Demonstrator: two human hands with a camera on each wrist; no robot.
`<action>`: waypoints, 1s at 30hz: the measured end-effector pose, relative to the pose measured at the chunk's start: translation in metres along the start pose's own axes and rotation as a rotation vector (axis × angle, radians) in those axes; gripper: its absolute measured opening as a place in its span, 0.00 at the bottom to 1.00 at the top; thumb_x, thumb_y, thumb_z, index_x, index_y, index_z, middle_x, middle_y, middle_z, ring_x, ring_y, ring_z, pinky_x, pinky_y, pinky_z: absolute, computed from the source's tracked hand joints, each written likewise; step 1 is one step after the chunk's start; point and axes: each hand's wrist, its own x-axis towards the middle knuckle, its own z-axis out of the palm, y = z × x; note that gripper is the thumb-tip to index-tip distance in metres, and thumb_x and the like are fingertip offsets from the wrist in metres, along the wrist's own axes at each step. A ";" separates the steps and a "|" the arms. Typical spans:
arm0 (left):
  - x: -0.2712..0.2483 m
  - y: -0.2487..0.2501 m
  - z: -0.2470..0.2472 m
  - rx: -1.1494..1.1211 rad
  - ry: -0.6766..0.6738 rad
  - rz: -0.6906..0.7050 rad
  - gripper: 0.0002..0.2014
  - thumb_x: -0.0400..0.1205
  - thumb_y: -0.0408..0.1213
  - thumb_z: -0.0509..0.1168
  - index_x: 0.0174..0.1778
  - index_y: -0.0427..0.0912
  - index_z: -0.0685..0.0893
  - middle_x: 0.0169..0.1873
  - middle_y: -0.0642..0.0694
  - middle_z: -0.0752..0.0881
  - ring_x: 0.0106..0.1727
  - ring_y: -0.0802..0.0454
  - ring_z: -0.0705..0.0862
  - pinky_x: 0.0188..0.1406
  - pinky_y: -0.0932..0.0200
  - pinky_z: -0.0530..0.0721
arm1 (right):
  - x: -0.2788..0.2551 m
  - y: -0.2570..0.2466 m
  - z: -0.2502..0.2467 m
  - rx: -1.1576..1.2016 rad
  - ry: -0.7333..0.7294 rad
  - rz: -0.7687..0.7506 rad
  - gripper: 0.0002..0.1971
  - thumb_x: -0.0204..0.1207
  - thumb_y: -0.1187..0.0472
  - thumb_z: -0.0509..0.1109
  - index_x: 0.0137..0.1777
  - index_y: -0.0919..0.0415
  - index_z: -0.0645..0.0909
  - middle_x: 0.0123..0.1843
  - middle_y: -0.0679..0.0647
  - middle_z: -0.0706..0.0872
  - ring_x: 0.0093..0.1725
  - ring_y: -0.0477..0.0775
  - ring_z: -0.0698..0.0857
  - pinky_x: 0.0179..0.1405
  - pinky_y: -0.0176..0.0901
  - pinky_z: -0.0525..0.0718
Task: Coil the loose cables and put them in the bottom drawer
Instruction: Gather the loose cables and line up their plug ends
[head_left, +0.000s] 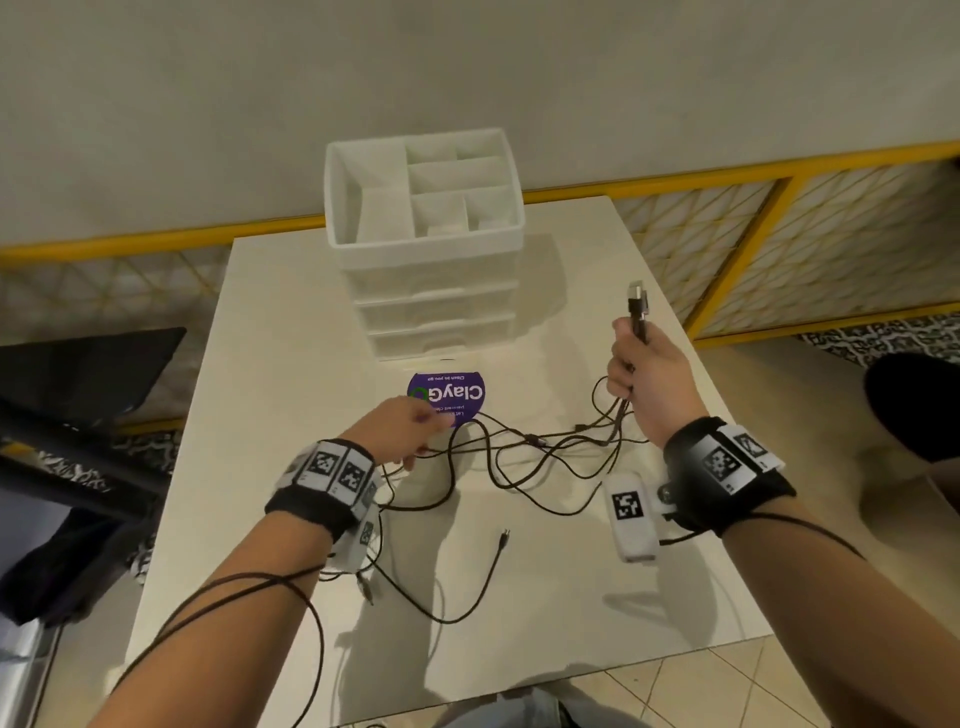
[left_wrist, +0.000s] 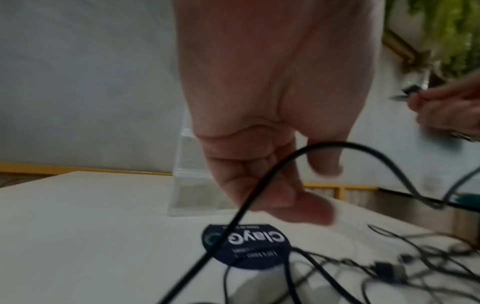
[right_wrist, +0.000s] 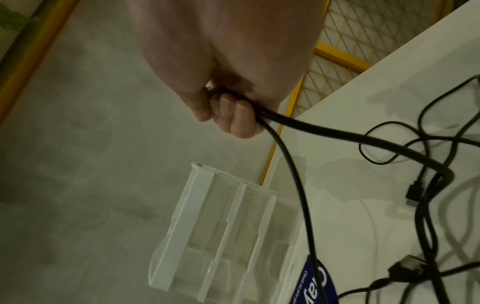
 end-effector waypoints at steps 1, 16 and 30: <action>0.008 0.002 0.009 0.138 0.033 0.025 0.14 0.82 0.51 0.62 0.52 0.44 0.83 0.37 0.48 0.83 0.33 0.51 0.82 0.40 0.57 0.79 | -0.002 0.003 -0.001 -0.014 -0.007 0.005 0.04 0.83 0.62 0.58 0.48 0.58 0.74 0.27 0.47 0.64 0.21 0.43 0.62 0.17 0.33 0.62; 0.050 0.025 0.024 0.130 0.050 0.069 0.07 0.85 0.41 0.56 0.50 0.43 0.77 0.46 0.43 0.83 0.43 0.48 0.80 0.45 0.57 0.75 | 0.003 0.036 -0.040 -0.313 0.113 0.092 0.12 0.84 0.55 0.55 0.45 0.54 0.78 0.24 0.47 0.66 0.18 0.44 0.60 0.14 0.33 0.58; 0.066 0.031 0.023 0.216 0.572 0.353 0.07 0.79 0.34 0.68 0.50 0.40 0.88 0.51 0.41 0.83 0.53 0.45 0.79 0.53 0.53 0.78 | 0.015 0.038 -0.058 -0.494 0.184 0.060 0.12 0.83 0.55 0.56 0.46 0.55 0.81 0.26 0.49 0.67 0.21 0.45 0.63 0.16 0.34 0.63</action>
